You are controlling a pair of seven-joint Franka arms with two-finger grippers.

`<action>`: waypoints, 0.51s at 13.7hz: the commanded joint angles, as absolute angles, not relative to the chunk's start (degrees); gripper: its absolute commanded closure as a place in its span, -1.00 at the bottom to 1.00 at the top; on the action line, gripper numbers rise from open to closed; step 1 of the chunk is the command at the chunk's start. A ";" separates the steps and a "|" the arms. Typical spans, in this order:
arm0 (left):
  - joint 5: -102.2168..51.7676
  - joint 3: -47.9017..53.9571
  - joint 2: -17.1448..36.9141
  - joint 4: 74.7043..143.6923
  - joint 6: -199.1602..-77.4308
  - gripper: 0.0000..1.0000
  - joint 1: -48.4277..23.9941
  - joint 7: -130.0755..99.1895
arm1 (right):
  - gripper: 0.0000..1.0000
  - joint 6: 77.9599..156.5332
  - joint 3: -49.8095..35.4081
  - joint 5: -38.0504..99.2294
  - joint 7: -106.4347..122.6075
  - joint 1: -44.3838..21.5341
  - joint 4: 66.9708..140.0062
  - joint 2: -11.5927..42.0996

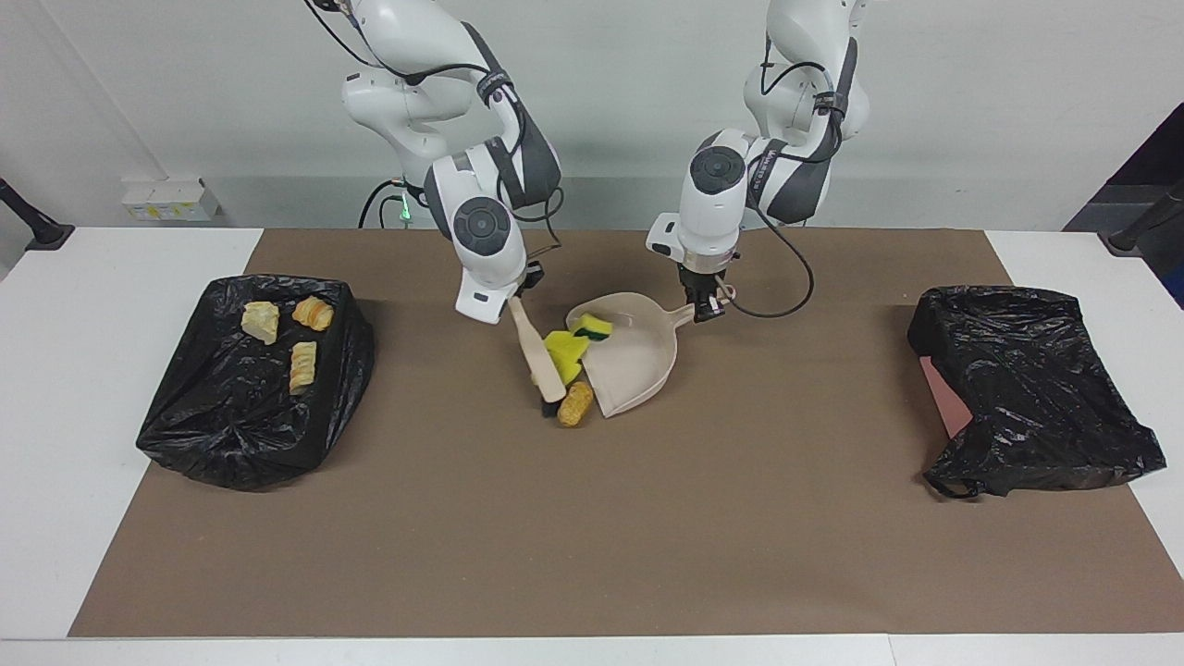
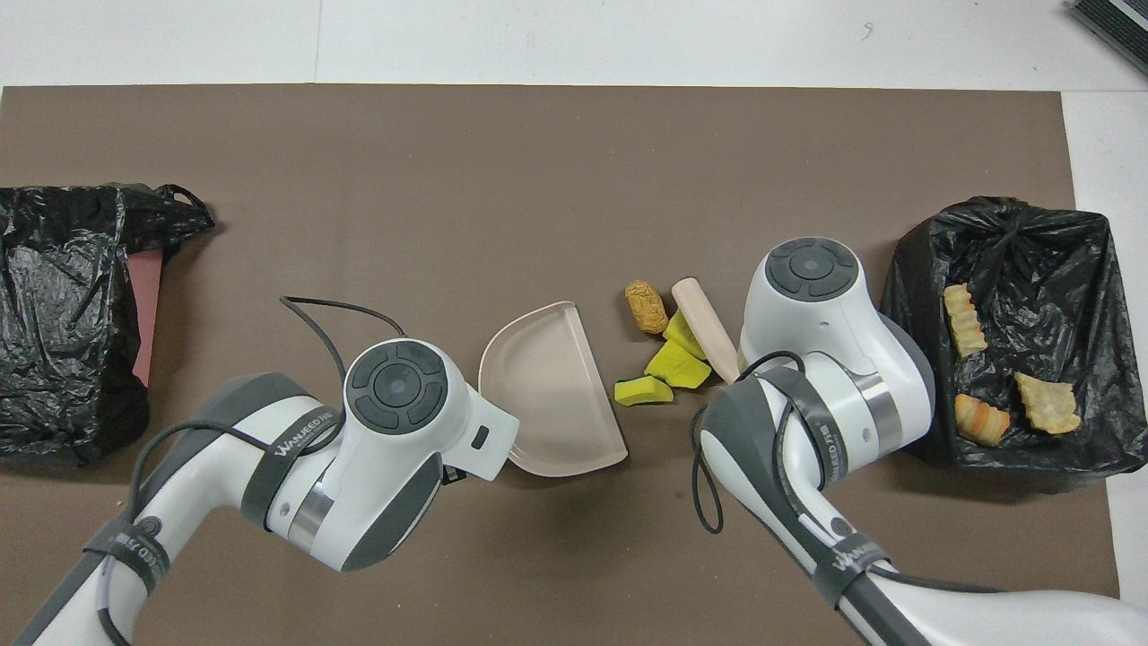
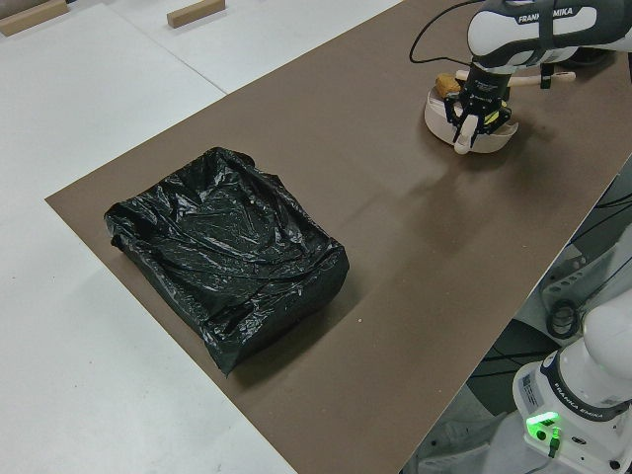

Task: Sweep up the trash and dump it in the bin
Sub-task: 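Brush the yellow sponges and nugget into the dustpan with the right gripper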

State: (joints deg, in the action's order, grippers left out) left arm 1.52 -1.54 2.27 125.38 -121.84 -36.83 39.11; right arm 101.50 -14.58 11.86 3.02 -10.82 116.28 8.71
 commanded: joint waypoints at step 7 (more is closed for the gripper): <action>2.46 -2.11 0.97 130.43 -128.94 1.00 -37.97 36.92 | 1.00 91.77 -13.89 18.83 3.26 -6.77 112.17 0.97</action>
State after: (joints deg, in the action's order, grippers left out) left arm 1.53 -1.64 1.77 127.99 -126.50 -37.16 38.86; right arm 94.47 -13.78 19.37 3.19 -9.42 114.11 2.41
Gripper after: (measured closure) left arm 0.687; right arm 0.736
